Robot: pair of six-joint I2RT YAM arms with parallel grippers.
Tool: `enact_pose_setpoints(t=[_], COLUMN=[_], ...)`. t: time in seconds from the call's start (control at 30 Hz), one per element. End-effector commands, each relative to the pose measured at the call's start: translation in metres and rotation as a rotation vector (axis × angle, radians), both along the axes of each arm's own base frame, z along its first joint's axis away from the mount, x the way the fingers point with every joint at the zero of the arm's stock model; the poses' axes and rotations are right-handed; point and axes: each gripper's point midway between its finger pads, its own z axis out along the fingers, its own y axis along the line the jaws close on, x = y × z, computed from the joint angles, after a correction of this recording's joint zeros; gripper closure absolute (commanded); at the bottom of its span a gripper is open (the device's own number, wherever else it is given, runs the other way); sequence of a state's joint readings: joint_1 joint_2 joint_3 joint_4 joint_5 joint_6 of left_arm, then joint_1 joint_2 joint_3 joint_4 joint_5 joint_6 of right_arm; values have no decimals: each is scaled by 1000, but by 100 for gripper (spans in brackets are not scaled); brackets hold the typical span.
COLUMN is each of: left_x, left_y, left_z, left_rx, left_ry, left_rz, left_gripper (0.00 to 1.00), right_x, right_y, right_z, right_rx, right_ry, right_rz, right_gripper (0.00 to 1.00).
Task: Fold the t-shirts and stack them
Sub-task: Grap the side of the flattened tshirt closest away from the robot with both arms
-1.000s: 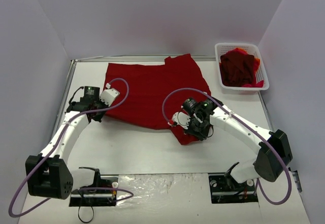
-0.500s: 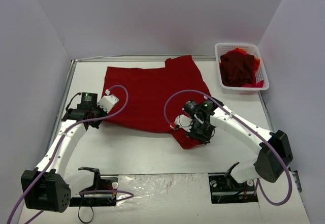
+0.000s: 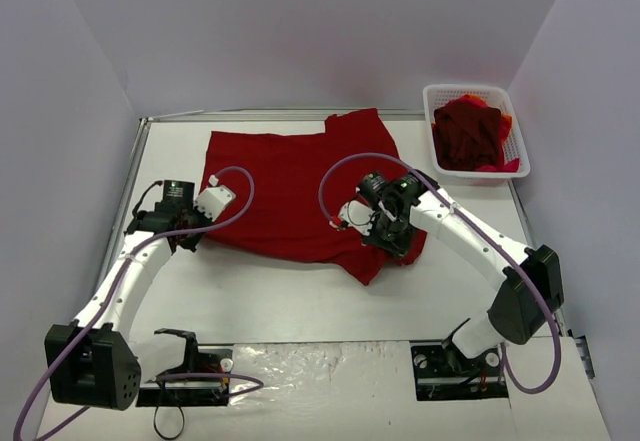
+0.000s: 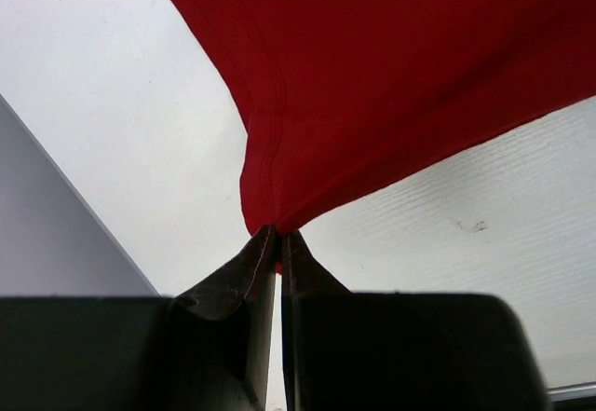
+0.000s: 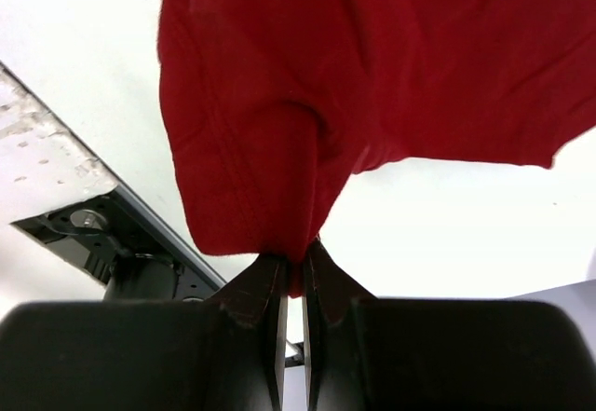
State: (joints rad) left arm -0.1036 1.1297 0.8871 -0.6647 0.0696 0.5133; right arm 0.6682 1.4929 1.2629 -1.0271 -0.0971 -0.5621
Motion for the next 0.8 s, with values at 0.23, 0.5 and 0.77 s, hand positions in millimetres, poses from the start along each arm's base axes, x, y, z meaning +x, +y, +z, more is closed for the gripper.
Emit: enact_pose_setpoints(t=[0.23, 0.5, 0.77], left_x=[35, 49, 59], left_y=[1, 4, 17], left_z=[23, 25, 25], left_rx=[-27, -22, 35], left_ry=[-106, -121, -133], left_rz=[74, 112, 150], left_gripper=[98, 98, 98], right_x=[50, 82, 119], right_y=[-21, -23, -26], right_z=[19, 16, 13], right_rx=[-31, -44, -38], right_ry=[-30, -55, -97], right_rz=[-46, -75, -128], right_gripper=[100, 100, 100])
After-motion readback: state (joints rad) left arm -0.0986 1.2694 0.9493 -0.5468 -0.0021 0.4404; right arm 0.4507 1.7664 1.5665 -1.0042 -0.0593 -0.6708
